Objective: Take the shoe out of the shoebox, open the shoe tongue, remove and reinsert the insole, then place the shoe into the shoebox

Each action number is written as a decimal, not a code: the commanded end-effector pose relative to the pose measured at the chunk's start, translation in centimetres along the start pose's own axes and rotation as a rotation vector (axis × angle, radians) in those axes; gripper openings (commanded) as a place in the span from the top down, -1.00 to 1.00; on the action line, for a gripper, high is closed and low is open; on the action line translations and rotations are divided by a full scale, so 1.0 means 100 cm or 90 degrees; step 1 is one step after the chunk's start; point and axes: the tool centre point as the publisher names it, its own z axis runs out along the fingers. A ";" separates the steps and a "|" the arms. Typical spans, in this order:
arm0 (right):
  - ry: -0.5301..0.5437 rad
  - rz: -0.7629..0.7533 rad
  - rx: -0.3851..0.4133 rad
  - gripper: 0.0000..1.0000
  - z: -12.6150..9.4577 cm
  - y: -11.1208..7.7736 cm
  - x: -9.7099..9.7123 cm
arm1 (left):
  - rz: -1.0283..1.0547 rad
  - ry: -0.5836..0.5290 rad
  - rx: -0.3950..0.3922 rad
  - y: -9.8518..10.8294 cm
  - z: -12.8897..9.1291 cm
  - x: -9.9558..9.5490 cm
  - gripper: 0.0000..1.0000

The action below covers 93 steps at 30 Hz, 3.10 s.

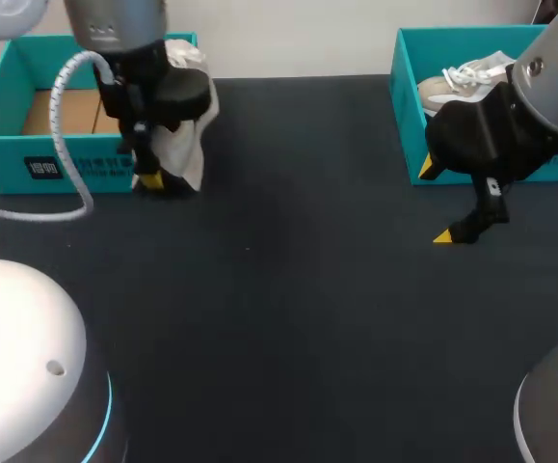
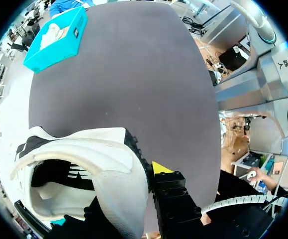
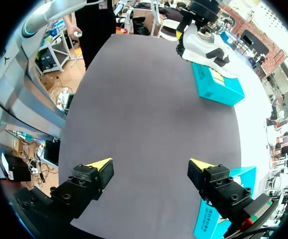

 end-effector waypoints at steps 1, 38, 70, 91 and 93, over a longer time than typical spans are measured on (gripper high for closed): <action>0.004 0.001 0.003 -1.00 0.001 0.002 -0.003 | 0.003 -0.002 0.035 0.051 -0.011 -0.005 1.00; 0.004 0.001 0.003 -1.00 0.001 0.002 -0.003 | -0.030 0.010 0.035 0.177 -0.022 -0.099 1.00; 0.004 0.001 0.003 -1.00 0.001 0.002 -0.003 | -0.021 -0.016 0.006 0.307 -0.010 -0.211 1.00; 0.004 0.001 0.003 -1.00 0.001 0.002 -0.003 | 0.340 0.004 -0.077 0.308 -0.019 -0.215 1.00; 0.004 0.001 0.003 -1.00 0.001 0.002 -0.003 | 0.420 0.002 -0.109 0.316 -0.020 -0.220 1.00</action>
